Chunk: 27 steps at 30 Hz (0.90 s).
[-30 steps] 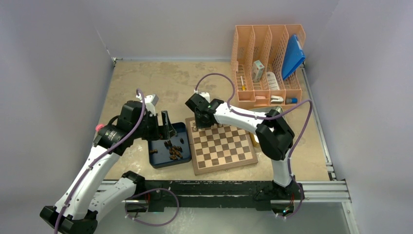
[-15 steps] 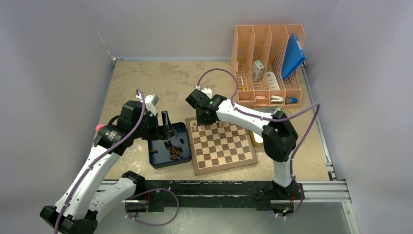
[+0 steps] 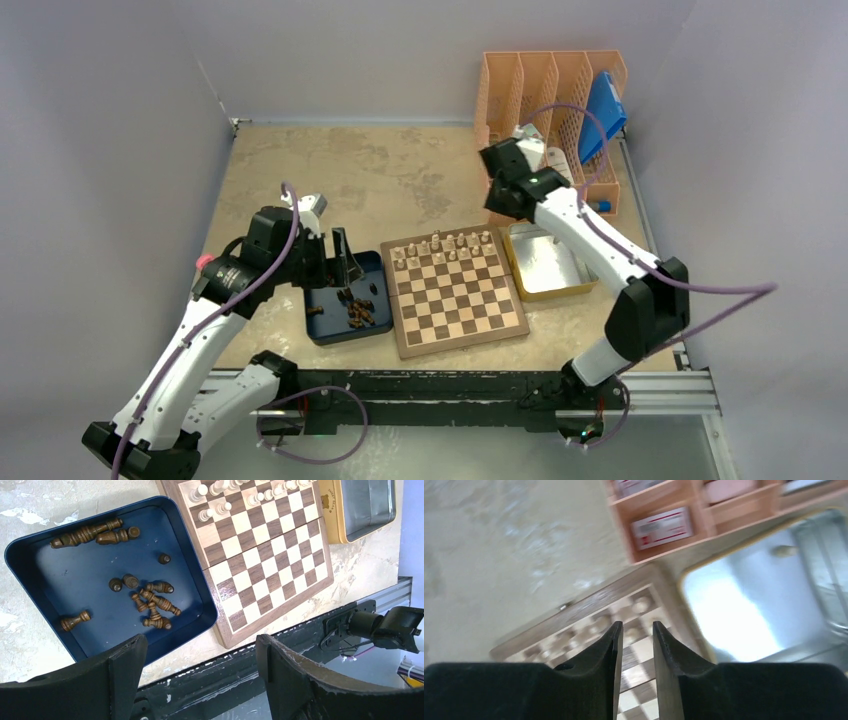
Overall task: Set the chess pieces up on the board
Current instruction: Pick up the chess piece from the storage box.
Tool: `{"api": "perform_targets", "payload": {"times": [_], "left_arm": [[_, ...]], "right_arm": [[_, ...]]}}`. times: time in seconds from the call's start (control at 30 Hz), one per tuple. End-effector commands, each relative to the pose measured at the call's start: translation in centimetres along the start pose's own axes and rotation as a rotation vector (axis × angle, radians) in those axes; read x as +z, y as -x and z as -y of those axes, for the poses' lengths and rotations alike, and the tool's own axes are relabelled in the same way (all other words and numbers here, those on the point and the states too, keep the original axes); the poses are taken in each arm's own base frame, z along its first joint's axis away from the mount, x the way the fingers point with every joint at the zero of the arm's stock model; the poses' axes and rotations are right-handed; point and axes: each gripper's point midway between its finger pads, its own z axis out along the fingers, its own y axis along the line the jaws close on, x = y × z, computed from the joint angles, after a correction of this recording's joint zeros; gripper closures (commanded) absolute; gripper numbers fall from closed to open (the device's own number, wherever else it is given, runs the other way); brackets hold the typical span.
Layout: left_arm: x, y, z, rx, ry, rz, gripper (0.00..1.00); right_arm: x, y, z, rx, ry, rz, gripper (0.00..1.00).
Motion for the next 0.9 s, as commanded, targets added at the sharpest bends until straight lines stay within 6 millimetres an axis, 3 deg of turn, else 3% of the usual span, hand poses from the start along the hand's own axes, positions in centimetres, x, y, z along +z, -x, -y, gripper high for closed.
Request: {"api": "perform_targets", "payload": {"times": [0.0, 0.13, 0.33, 0.5, 0.6, 0.87], "left_arm": [[0.1, 0.9, 0.9, 0.036, -0.043, 0.032, 0.21], [0.0, 1.0, 1.1, 0.052, -0.052, 0.03, 0.21], [0.0, 0.7, 1.6, 0.056, -0.087, 0.018, 0.2], [0.1, 0.8, 1.7, 0.067, -0.096, 0.014, 0.2], [0.3, 0.6, 1.7, 0.071, -0.096, 0.004, 0.2], [0.3, 0.3, 1.5, 0.065, -0.092, -0.008, 0.2]], "right_arm": [[-0.2, 3.4, 5.9, 0.1, -0.086, 0.114, 0.67], [-0.6, 6.3, 10.2, 0.186, -0.12, 0.224, 0.6], [2.1, 6.3, 14.9, 0.199, -0.194, 0.237, 0.61], [4.4, 6.2, 16.9, 0.156, -0.192, 0.248, 0.7], [5.6, 5.7, 18.3, 0.13, -0.182, 0.245, 0.7], [8.8, 3.2, 18.9, -0.035, -0.128, 0.176, 0.68]]}}
